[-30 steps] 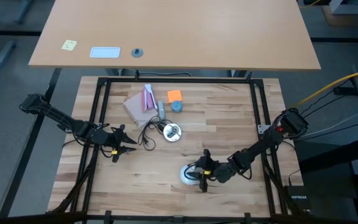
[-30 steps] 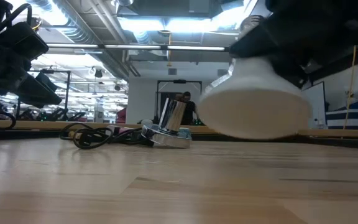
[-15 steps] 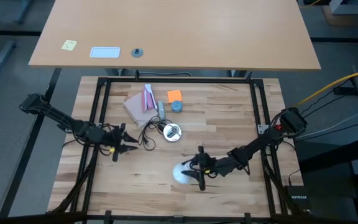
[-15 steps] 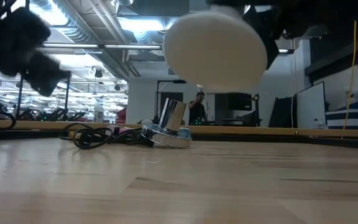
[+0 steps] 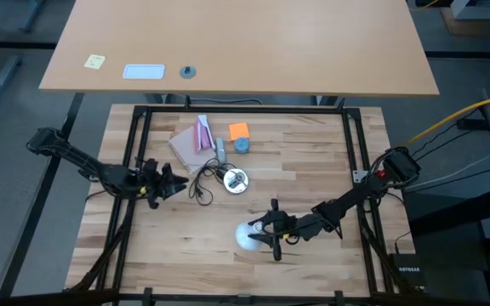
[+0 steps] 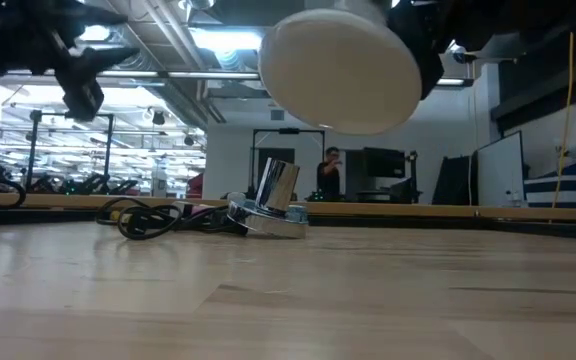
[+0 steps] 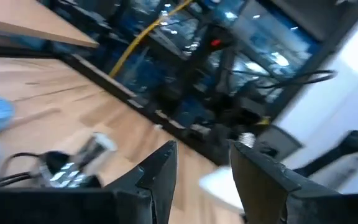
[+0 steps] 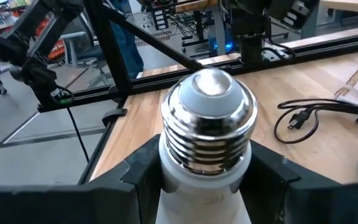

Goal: Screw lightbulb
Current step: Insert the white lightbulb into the silver lamp

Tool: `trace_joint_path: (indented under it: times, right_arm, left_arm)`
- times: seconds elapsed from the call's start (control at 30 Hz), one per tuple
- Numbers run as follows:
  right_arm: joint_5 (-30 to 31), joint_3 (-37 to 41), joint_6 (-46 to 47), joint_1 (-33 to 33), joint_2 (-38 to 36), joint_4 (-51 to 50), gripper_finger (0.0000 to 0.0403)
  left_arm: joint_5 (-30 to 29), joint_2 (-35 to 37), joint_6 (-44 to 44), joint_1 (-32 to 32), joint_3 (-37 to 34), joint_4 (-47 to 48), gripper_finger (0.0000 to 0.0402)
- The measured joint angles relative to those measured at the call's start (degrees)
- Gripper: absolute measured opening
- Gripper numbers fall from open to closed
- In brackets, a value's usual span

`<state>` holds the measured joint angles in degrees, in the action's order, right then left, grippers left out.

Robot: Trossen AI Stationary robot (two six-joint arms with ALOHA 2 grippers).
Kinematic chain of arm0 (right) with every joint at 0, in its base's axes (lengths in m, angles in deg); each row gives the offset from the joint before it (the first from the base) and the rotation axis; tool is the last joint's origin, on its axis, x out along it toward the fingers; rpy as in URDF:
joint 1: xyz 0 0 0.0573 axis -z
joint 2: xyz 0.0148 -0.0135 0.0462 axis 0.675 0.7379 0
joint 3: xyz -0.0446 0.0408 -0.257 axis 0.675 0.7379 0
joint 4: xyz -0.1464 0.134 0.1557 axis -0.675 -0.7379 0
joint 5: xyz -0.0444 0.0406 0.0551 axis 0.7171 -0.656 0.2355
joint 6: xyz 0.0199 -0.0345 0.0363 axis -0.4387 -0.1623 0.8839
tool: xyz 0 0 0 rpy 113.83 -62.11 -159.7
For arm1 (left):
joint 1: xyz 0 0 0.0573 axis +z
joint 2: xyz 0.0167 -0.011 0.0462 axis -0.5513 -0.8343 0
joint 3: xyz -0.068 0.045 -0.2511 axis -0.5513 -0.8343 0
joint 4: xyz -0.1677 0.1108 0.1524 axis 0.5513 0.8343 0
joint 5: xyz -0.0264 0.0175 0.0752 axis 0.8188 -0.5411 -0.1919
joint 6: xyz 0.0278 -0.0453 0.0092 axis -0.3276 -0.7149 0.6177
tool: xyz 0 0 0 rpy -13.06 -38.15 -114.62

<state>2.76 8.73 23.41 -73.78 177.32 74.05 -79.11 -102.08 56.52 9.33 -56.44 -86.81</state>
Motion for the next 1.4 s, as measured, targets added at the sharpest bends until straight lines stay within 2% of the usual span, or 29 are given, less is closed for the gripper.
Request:
trace_joint_path:
  times: [0.17, 0.23, 0.47, 0.7, 0.83, 1.13, 1.4]
  right_arm:
    - [0.00, 0.00, -2.92, 0.00, 0.00, 0.00, 0.0177]
    - [0.01, 0.00, -3.99, 0.00, -0.12, -0.11, 0.0177]
    - [0.01, -0.02, -5.57, 0.00, -2.52, -2.07, 0.0177]
    - [-0.02, -0.02, -5.43, -0.13, -9.40, -19.18, 0.0177]
    - [-0.55, -0.02, -5.50, -0.13, -13.33, -27.43, 0.0177]
    - [-3.01, -0.02, -5.37, -0.13, -16.04, -35.79, 0.0177]
    - [-3.02, -0.02, -5.36, -0.13, -16.09, -37.60, 0.0177]
  left_arm:
    - [-0.80, -6.79, 2.45, 2.20, 1.94, 0.16, 0.0143]
    - [-0.16, -11.11, 6.19, 3.28, 4.54, 0.52, 0.0143]
    - [3.12, -30.58, 24.81, 8.66, 21.41, 12.16, 0.0143]
    - [11.70, -48.65, 34.86, 15.67, 36.02, 21.45, 0.0143]
    - [13.71, -55.87, 40.97, 19.04, 42.01, 23.45, 0.0143]
    - [17.90, -63.00, 47.81, 22.64, 53.83, 43.91, 0.0143]
    - [17.71, -63.94, 52.25, 23.12, 55.68, 48.45, 0.0143]
